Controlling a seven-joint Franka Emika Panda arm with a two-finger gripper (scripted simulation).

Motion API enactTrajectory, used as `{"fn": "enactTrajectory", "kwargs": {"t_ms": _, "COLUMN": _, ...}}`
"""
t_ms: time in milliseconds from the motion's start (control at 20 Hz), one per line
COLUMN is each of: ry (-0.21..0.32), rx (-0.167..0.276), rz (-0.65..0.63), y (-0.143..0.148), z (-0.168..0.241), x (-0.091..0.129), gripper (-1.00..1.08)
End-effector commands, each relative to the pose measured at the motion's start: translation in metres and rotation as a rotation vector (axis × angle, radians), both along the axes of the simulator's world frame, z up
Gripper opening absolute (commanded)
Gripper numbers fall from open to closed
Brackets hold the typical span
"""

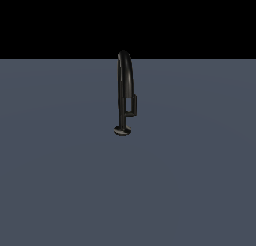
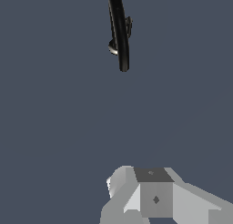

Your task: Turn on the faucet by rotating a designated handle.

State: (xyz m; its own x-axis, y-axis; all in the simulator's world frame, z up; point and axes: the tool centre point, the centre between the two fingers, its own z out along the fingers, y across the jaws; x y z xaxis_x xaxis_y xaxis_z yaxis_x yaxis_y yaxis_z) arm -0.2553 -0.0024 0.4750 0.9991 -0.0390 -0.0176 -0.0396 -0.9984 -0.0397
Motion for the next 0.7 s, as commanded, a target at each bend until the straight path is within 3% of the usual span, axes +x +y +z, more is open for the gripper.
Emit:
{"fn": "enactTrajectory", "kwargs": {"t_ms": 0, "ry": 0.0, "rx": 0.0, "rz": 0.0, "y": 0.0, "z": 0.0, "x": 0.0, "gripper": -1.0}}
{"fn": "enactTrajectory", "kwargs": {"t_ms": 650, "ry": 0.055, "rx": 0.044, "rz": -0.047, "y": 0.004, "z": -0.003, "x": 0.023, "gripper": -1.0}}
